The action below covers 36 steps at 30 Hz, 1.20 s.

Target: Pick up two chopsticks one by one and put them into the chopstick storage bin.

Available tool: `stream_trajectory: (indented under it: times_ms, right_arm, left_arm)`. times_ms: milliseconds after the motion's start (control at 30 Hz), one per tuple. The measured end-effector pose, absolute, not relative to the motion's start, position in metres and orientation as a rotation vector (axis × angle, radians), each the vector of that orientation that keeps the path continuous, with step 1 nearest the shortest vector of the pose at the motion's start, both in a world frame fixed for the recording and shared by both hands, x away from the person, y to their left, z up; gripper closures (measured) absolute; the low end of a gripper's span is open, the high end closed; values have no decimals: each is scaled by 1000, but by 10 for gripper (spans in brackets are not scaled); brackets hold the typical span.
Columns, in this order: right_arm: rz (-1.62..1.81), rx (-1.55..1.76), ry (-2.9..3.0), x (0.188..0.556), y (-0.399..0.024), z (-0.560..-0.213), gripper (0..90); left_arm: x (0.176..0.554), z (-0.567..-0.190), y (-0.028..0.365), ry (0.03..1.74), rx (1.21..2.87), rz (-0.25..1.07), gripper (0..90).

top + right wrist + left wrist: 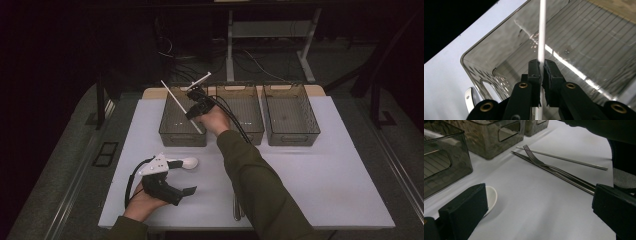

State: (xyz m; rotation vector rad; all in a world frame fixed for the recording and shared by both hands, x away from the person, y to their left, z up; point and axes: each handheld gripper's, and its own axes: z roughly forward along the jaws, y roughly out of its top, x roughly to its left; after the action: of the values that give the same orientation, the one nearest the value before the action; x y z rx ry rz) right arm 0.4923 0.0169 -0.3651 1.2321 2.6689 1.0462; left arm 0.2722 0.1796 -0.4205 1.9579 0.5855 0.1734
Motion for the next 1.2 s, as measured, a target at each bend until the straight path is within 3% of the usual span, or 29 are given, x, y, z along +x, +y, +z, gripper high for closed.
stream_trajectory:
  times_ms: [367, 600, 833, 1200]
  right_arm:
    - [967, 1251, 2708, 492, 21, -379, 822]
    - [970, 1242, 2704, 493, 20, -376, 766]
    - [1000, 1212, 2703, 491, 10, -365, 616]
    - [1075, 1159, 2641, 475, -27, -343, 502]
  left_arm:
    - [272, -421, 179, 582, 1960, 168, 0]
    - [272, -421, 179, 580, 1961, 168, 0]
    - [272, -422, 180, 583, 1964, 167, 0]
    - [272, -422, 180, 598, 1964, 170, 0]
